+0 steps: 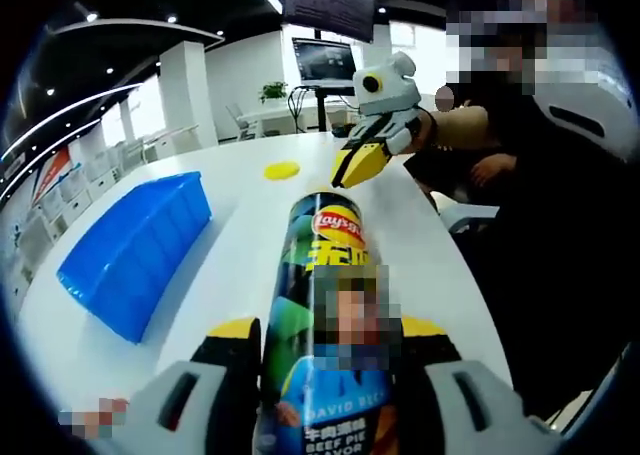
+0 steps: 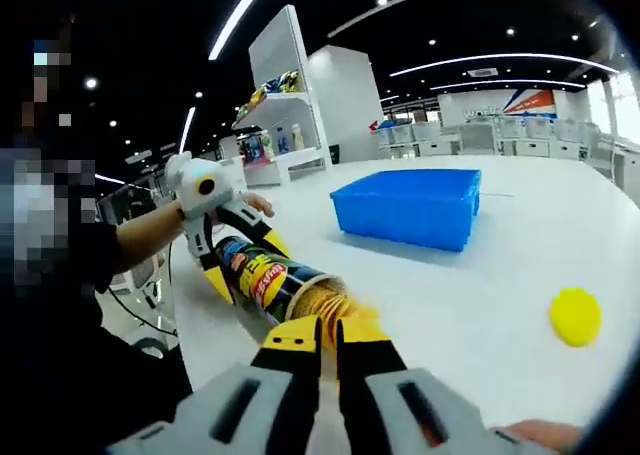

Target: Open the lid of the chip container on the table, take out the chips, place them into the box in front of the container, and close the lid

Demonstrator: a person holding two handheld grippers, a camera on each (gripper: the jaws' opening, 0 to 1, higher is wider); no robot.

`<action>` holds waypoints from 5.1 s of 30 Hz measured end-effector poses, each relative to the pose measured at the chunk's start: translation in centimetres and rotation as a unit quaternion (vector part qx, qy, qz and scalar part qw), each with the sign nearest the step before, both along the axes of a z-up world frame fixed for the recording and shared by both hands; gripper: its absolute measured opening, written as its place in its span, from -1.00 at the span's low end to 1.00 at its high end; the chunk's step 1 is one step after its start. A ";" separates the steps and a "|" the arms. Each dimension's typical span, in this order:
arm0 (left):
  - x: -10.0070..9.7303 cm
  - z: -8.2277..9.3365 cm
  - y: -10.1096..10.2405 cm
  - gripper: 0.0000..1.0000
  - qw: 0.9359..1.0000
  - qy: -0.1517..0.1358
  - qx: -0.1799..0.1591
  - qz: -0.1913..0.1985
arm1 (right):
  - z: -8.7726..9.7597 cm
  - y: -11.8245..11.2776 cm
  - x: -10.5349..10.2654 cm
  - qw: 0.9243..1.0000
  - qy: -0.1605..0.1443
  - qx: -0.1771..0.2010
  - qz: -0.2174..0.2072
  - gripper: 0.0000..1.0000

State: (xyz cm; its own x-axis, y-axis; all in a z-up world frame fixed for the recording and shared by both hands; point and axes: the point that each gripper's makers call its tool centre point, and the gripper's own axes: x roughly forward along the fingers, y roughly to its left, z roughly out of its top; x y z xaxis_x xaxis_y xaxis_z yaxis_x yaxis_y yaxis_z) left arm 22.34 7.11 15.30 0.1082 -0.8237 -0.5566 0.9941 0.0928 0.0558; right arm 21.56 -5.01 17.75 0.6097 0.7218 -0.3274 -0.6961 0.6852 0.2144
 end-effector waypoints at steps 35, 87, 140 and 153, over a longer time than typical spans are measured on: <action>0.0 0.0 -0.1 0.06 1.000 -0.006 -0.006 -0.001 | -1.5 1.1 0.5 0.997 -0.005 -0.077 -0.011 -0.95; 0.3 0.4 0.1 0.07 1.000 0.017 -0.015 0.006 | 17.9 -0.6 2.6 0.988 -0.115 0.097 -0.043 -0.96; 0.6 0.9 0.0 0.08 0.995 0.073 -0.065 0.010 | -1.0 5.9 27.6 0.900 -0.182 -0.371 0.138 -0.95; 0.6 1.0 -0.1 0.09 0.994 0.079 -0.070 0.011 | -0.7 6.2 26.7 0.904 -0.178 -0.363 0.138 -0.73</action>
